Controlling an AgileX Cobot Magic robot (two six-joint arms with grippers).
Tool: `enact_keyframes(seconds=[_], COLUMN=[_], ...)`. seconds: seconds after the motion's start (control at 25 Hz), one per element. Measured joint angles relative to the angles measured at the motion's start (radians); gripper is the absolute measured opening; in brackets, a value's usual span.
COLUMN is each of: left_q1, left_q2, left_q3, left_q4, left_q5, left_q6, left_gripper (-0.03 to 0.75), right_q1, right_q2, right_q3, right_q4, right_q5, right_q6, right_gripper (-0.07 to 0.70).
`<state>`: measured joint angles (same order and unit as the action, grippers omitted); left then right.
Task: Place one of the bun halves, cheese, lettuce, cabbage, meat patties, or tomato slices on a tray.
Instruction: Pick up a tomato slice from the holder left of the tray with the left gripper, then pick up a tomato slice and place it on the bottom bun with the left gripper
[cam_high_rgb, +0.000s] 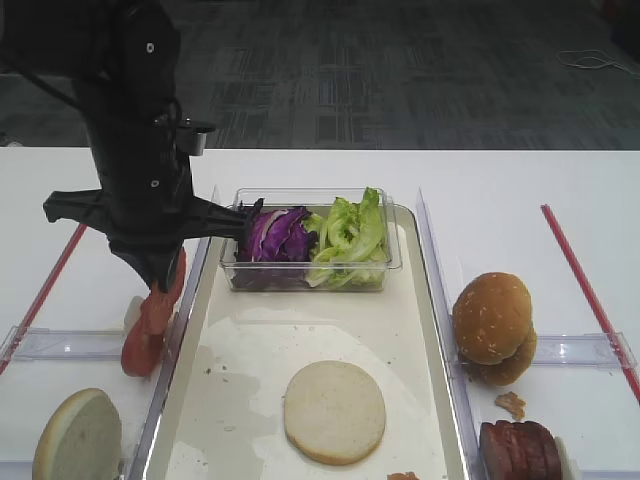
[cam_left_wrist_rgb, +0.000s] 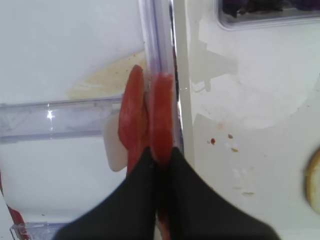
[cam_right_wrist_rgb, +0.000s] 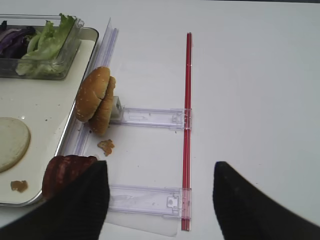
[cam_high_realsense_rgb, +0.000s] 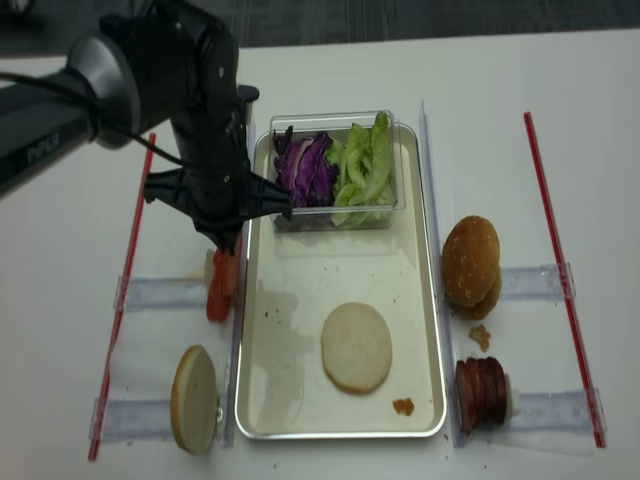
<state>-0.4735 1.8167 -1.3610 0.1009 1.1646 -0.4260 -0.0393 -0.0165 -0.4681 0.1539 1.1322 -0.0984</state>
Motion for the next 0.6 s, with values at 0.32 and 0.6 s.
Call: enact_keyframes(seconds=[0.32, 0.6], left_q1=[0.0, 0.0], left_q2=[-0.021, -0.021], left_q3=[0.002, 0.002], left_q4=[-0.002, -0.027], left_q5=[-0.004, -0.006], left_q6=[0.006, 0.006], left_gripper=[0.005, 0.005], right_q1=[0.0, 0.0], right_q2=[0.0, 0.0], right_q3=[0.0, 0.0], right_q4=[0.0, 0.0], right_q5=[0.0, 0.0], right_q6=[0.0, 0.0], right_gripper=[0.468, 0.468])
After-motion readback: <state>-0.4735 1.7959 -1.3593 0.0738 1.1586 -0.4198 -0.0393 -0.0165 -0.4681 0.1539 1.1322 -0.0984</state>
